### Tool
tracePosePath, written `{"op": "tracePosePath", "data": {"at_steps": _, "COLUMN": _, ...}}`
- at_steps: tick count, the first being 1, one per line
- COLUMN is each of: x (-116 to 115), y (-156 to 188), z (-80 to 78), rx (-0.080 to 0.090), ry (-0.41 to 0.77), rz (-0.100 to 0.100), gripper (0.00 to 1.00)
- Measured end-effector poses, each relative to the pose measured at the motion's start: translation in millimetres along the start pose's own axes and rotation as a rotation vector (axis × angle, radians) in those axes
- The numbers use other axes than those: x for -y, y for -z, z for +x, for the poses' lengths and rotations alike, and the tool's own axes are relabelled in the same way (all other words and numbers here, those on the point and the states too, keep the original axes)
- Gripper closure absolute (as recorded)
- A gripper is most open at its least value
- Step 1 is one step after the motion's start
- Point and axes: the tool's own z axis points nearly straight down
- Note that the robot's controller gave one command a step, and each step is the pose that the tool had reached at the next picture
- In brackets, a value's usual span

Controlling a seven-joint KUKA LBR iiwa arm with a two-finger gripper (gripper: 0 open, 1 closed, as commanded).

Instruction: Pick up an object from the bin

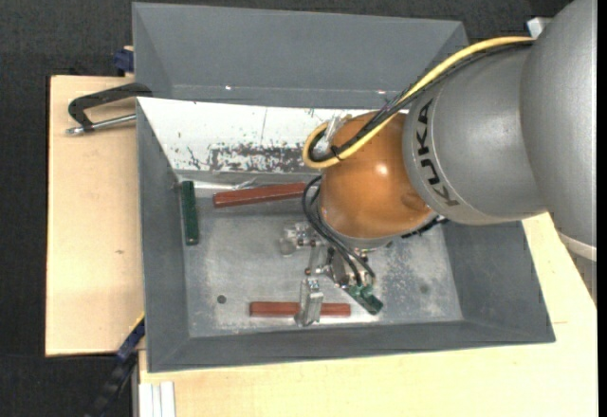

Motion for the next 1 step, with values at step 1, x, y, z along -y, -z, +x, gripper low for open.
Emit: {"op": "tracePosePath", "data": {"at_steps": 1, "x": -7.4, "y": -39.0, "z": -2.6, "rx": -0.003, "ry": 0.028, "rz": 0.000, "gripper": 0.00}}
